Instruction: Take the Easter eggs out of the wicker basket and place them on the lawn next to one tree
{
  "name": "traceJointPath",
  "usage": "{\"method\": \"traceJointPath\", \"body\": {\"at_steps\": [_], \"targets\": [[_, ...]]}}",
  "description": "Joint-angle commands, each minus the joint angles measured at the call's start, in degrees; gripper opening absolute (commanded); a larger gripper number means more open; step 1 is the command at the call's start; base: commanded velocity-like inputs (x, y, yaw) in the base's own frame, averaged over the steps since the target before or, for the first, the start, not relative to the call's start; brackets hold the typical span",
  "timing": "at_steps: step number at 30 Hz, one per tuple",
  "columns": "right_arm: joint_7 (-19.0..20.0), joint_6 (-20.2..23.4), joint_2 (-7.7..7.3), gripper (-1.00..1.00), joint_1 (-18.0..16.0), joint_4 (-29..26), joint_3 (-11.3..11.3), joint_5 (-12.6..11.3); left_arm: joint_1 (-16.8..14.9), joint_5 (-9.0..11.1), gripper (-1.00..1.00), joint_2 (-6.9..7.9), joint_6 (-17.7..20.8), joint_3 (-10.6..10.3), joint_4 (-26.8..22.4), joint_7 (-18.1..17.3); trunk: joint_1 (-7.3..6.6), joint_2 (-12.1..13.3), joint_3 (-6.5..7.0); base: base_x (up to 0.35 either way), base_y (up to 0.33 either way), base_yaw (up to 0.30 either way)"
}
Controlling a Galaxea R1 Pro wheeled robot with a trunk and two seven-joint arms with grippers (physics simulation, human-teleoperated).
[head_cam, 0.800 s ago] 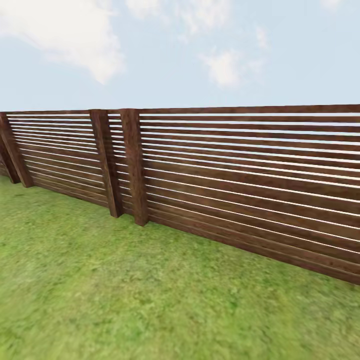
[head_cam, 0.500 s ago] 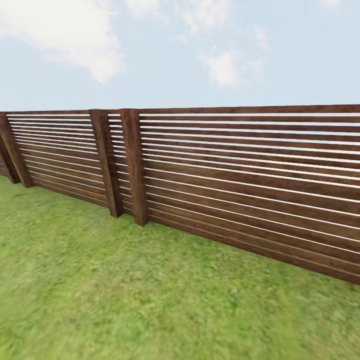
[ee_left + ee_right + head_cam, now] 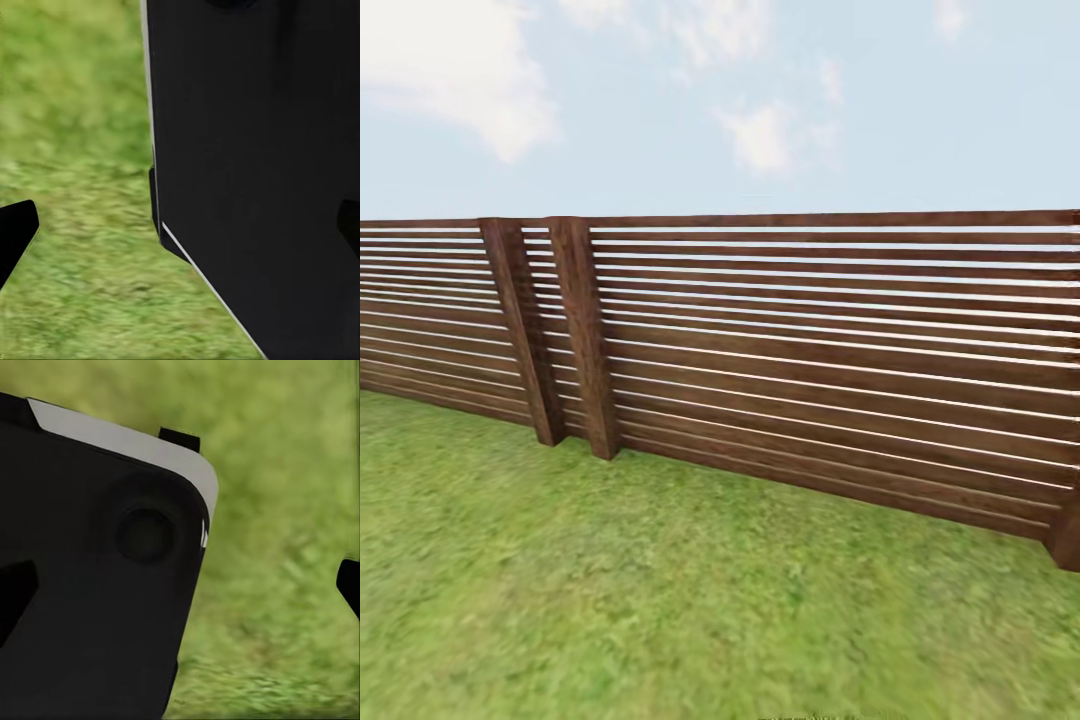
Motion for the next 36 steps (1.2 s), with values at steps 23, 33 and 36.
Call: {"method": "traceJointPath", "body": {"at_steps": [23, 33, 36], "targets": [[-0.1, -1.2, -0.12, 1.0, -0.1, 0.1, 0.4, 0.8, 0.0, 0.0, 1.0, -0.03, -0.1, 0.0, -0.3, 0.0, 0.0, 0.0, -0.04, 0.0, 0.0, -0.285], [-0.2, -2.2, -0.1, 1.0, -0.1, 0.2, 0.2, 0.1, 0.0, 0.0, 1.0, -0.01, -0.1, -0.1, -0.8, 0.0, 0.0, 0.0, -0.04, 0.0, 0.0, -0.285], [-0.2, -2.3, 0.07, 1.0, -0.1, 0.2, 0.2, 0.1, 0.0, 0.0, 1.0, -0.03, -0.1, -0.1, -0.8, 0.0, 0.0, 0.0, -0.04, 0.0, 0.0, -0.285]]}}
